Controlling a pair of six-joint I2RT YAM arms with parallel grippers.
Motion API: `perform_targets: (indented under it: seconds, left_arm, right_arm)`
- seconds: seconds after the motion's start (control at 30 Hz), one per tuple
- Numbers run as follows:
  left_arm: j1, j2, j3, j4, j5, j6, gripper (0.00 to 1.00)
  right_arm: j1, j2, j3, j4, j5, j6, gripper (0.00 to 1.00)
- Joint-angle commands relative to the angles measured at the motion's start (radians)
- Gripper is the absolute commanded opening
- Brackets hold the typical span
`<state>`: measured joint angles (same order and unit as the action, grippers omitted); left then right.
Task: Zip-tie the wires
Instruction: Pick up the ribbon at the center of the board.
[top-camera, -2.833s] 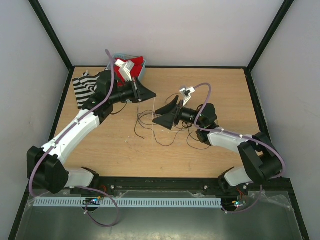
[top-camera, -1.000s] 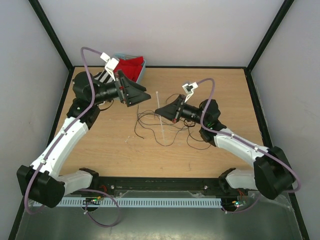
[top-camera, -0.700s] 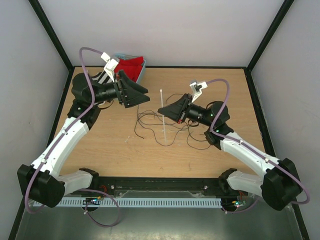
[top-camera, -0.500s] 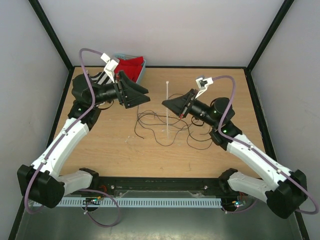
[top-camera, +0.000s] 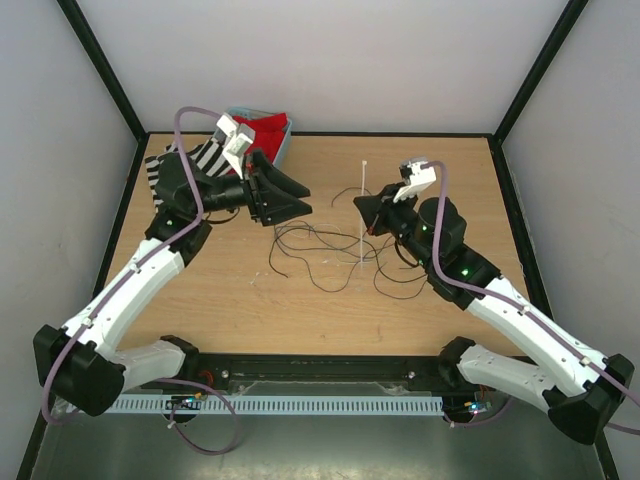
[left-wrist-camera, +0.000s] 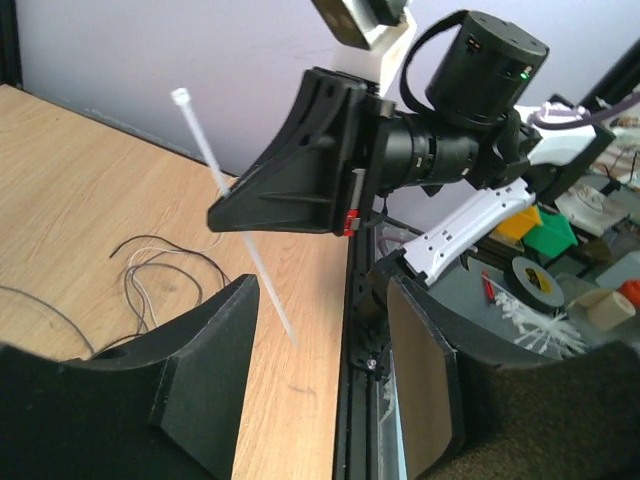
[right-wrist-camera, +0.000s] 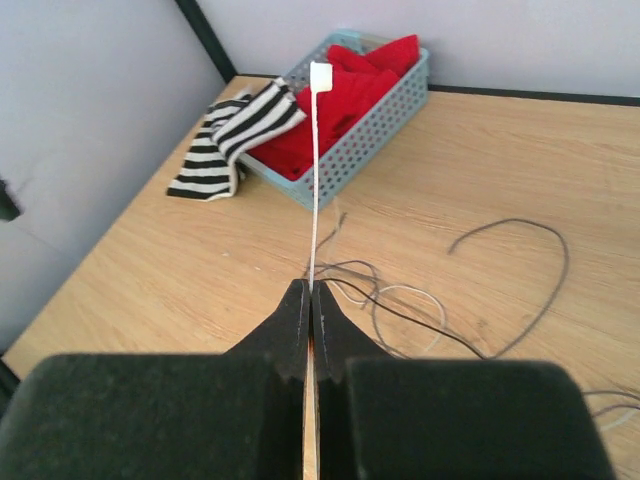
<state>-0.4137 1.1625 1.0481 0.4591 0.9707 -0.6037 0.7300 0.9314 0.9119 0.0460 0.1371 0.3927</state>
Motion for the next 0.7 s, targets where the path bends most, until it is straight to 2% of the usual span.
perform_targets:
  seconds: [0.0,0.27,0.43,0.5,0.67]
  left_arm:
    - [-0.048,0.0,0.047,0.047,0.042,0.102,0.56]
    - [-0.133,0.054,0.083,0.054,0.083,0.229,0.56]
    - [-0.148,0.104,0.108,0.111,0.048,0.215,0.55]
    - [-0.149,0.118,0.101,0.201,0.038,0.17,0.55]
    - [-0.148,0.143,0.012,0.565,-0.018,0.044,0.55]
  right_arm:
    - [0.022,-0.026,0.013,-0.047,0.145,-0.069,0.0]
    - [0.022,-0.077,-0.045,0.013,0.118,-0.099,0.0]
    - [0.022,-0.136,-0.112,0.178,-0.108,-0.105,0.0]
    - [0.022,-0.157,-0.118,0.216,-0.215,-0.101,0.0]
    - [0.021,-0.206,-0.118,0.266,-0.36,-0.083,0.0]
